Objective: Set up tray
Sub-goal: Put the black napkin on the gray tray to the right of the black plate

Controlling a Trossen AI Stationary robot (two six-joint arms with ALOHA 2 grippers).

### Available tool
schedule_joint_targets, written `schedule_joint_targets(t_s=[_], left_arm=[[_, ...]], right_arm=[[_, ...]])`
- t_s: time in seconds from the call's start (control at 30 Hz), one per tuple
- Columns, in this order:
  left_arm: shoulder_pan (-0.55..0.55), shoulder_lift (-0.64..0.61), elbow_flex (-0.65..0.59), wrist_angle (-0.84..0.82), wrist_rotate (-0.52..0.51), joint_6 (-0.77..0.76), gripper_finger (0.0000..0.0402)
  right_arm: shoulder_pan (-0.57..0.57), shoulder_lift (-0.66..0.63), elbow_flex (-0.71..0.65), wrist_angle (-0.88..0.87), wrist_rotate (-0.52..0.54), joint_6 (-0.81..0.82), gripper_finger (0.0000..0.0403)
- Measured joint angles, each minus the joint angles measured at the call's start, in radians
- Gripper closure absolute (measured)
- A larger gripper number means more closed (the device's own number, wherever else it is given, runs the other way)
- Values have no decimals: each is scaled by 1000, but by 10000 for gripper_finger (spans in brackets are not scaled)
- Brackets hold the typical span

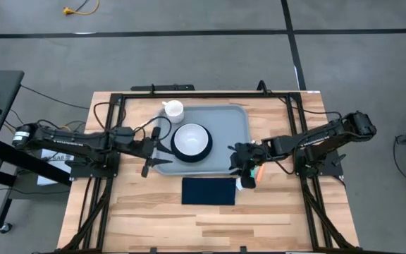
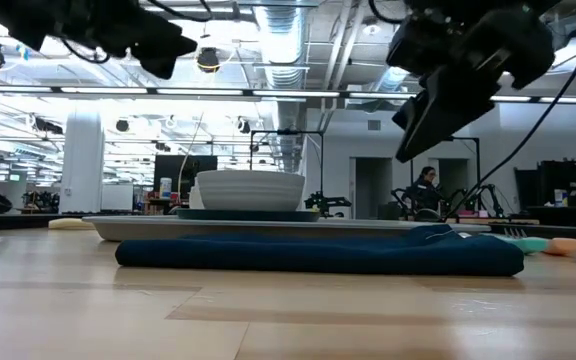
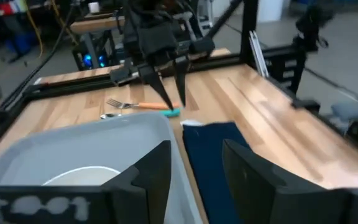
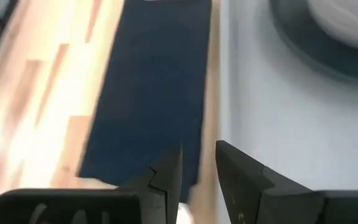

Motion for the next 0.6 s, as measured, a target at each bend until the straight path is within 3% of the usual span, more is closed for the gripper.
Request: schedule_joint_targets(t_s=[0.23, 0.37, 0.6], left_arm=[[-16, 9, -150, 213, 0, 43, 267], [-16, 8, -175, 229, -26, 41, 267], [-16, 9, -174, 162, -23, -37, 267]], right_arm=[[15, 0, 33, 19, -35, 160, 312], [39, 2, 79, -10, -18, 186, 312], [134, 46, 124, -24, 151, 150, 312]])
